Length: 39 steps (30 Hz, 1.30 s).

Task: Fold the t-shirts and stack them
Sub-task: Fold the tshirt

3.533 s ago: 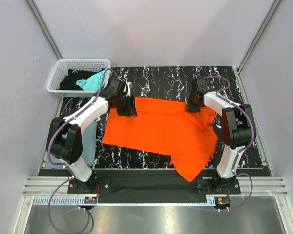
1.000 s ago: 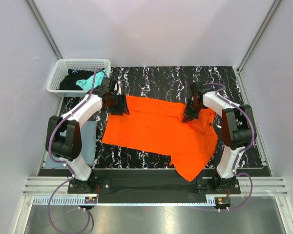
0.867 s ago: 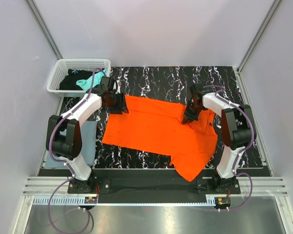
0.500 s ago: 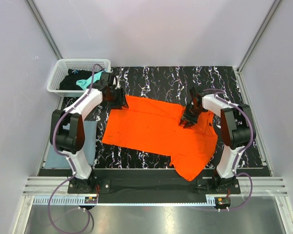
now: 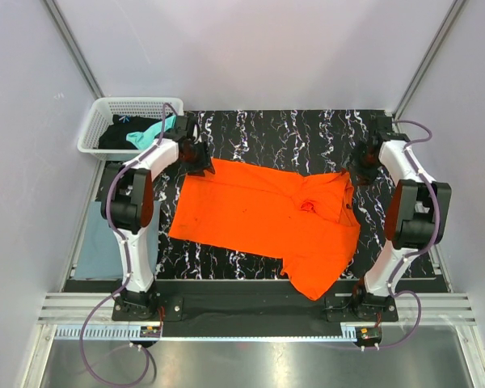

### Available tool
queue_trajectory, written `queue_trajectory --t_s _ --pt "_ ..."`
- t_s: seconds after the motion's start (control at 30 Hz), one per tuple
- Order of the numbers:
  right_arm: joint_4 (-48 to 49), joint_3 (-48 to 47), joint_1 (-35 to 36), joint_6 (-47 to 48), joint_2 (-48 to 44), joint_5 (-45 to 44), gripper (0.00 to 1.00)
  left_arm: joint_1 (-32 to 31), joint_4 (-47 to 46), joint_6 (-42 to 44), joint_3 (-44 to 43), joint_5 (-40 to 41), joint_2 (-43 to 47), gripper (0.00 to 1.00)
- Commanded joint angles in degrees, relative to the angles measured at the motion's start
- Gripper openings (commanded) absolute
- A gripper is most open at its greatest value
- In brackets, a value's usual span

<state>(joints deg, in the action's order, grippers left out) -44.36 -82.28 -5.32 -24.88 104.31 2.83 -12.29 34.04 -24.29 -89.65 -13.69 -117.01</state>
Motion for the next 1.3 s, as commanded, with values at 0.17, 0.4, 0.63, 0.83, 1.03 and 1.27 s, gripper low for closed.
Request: queue_trajectory --t_s 0.17,0.4,0.63,0.83,1.03,1.27 --pt "1.1 -8.0 -1.6 4.1 8.0 -0.9 0.52 2.1 -4.2 -3.3 -5.5 -1.2 -4.1 0.46" --pt "2.1 -7.9 -2.8 4.8 11.3 -1.3 0.54 3.5 -5.0 -5.1 -4.9 -3.7 -6.8 0.46" --pt "5.3 -8.0 -3.3 5.4 13.6 2.1 0.52 4.7 -5.1 -5.4 -3.6 -4.7 -7.9 0.46" --pt "5.5 -7.4 -4.1 2.3 14.4 0.0 0.35 5.1 -5.1 -6.6 -2.6 -5.0 -8.9 0.46" --pt "6.0 -3.9 -4.7 -1.6 14.2 -5.5 0.0 5.9 -5.1 -6.9 -2.6 -5.4 -9.9 0.47" --pt "8.2 3.1 -5.5 -12.0 10.3 -10.7 0.0 6.3 -5.1 -6.6 -2.9 -5.9 -11.3 0.47"
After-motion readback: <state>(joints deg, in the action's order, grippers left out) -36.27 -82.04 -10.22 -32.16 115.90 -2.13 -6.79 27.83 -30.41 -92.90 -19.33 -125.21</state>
